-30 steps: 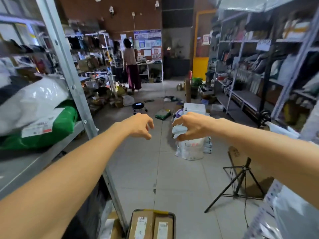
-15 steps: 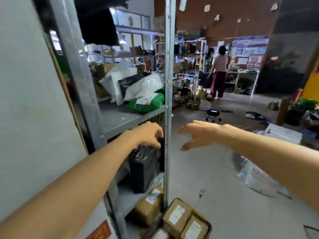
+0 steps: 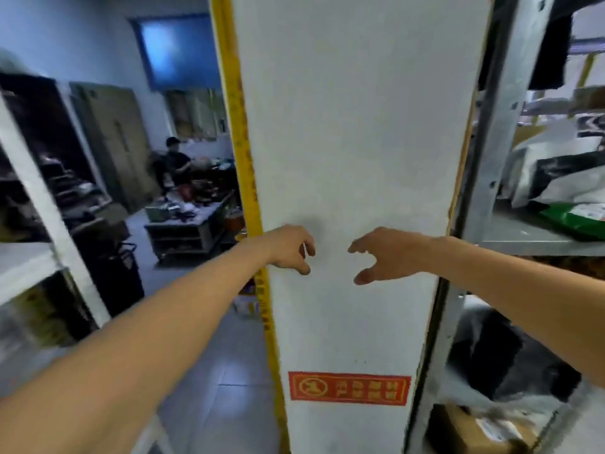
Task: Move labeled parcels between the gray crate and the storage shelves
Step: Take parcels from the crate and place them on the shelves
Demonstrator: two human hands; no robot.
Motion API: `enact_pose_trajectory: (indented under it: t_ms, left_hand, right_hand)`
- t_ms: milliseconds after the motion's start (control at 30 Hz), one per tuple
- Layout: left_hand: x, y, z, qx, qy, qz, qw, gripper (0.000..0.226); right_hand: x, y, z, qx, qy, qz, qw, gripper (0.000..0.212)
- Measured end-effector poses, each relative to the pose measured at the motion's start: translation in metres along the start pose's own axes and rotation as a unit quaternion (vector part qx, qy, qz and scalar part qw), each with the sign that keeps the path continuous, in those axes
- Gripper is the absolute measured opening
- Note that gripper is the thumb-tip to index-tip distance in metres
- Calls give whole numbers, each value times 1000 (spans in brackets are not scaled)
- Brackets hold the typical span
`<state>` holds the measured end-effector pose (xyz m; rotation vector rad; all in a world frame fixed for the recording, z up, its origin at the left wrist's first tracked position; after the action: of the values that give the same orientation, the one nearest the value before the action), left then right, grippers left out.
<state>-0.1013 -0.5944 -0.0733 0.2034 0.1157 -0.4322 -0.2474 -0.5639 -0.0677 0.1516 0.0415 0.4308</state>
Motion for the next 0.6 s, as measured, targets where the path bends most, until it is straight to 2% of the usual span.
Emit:
enact_pose_trajectory:
  t_ms: [133,300,433,600]
  left_hand:
    - [94,108,6,-15,32,111,993,44]
    - [176,268,-6,-26,54,259,964,44]
    - [207,407,-26,-62,88,376,921,41]
    - [212,564,-60,-57,89,510,853,39]
  right_hand:
    - [131,-32,19,-8,32,140,990,70]
    - [283,-36,28,-3,64,279,958,74]
    - [401,-18,30,1,38,388,921,78]
    - [537,35,27,19,-10,502,864,78]
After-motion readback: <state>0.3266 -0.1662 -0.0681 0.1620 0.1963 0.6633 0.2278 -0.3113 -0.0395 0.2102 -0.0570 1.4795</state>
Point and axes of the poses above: each hand's wrist, its own y-axis away from the middle knuckle, its own z-axis out of the back of the hand, x = y × z, the point moved 8 cm from there along -y, towards the middle knuckle, and after that the axes turned 5 degrees about x, right-handed, at the moved point
